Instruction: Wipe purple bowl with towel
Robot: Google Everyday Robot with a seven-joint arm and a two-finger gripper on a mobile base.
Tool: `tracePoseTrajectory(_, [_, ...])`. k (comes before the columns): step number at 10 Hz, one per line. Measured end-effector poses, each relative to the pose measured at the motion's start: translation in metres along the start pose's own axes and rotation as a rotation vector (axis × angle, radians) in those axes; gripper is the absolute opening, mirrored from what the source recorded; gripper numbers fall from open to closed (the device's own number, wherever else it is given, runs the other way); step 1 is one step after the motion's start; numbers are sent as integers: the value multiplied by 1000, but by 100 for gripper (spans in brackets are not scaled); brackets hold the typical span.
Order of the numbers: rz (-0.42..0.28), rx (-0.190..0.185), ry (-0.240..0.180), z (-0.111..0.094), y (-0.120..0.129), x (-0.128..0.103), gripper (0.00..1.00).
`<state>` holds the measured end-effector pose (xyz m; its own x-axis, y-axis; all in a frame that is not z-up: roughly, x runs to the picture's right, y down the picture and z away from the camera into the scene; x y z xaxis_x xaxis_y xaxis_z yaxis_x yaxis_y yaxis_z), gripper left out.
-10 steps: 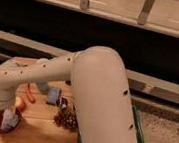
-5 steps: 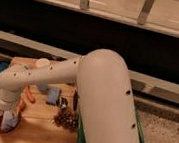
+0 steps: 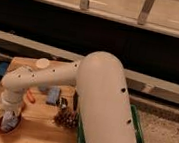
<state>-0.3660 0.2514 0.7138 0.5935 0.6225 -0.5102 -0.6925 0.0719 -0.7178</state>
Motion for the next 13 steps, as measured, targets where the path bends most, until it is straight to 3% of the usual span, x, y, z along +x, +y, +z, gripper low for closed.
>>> tracePoseTrajectory(2, [-6,-47,10,18,-7,-1,57])
tracePoseTrajectory(5, [-8,-82,11,24,-9,2,25])
tracePoseTrajectory(8, [-26,-79,-26,4,-3,-2,0])
tracePoseTrajectory(13, [-52,-56,-137,-58,-1,-19,0])
